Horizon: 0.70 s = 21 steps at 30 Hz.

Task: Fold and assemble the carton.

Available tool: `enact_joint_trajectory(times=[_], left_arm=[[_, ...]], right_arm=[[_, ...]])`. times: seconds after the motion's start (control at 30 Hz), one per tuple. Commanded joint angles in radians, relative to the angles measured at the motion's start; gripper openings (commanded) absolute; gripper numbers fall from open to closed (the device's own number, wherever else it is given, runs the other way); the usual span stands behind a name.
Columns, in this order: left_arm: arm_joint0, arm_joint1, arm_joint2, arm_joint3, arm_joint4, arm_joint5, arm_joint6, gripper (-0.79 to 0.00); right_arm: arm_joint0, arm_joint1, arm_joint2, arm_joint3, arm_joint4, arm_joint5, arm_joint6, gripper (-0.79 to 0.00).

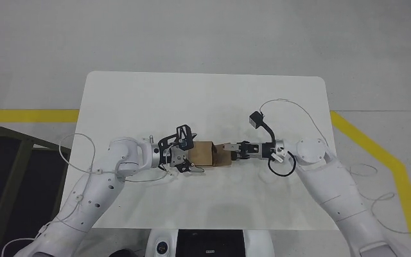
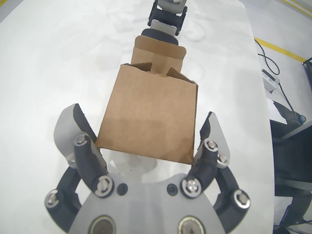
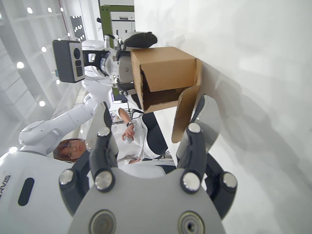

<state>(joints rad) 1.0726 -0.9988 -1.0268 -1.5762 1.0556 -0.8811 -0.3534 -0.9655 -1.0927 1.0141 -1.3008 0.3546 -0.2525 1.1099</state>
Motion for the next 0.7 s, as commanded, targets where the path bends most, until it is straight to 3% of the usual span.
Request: enact_joint_trajectory(times=[0.0,0.5,0.57,0.67], left_arm=[[0.0,0.0,0.0,0.0,-0.001,0.0,-0.001,0.0],[-0.001,0.001,0.002,0.004,-0.008,0.003,-0.011,0.0],[-0.002,0.001,0.002,0.006,-0.011,0.003,-0.014,0.0],[-0.003,0.001,0.001,0.01,-0.014,0.003,-0.016,0.0]], right_arm=[[-0.004,-0.001,0.001,-0.007,0.016,-0.003,-0.004,-0.194],[0.028,-0.022,-0.058,-0.02,0.013,0.012,0.007,-0.215],[0.033,-0.023,-0.059,-0.016,-0.006,0.011,0.0,-0.265],[0.037,-0.02,-0.056,-0.015,-0.027,0.021,0.009,-0.4]])
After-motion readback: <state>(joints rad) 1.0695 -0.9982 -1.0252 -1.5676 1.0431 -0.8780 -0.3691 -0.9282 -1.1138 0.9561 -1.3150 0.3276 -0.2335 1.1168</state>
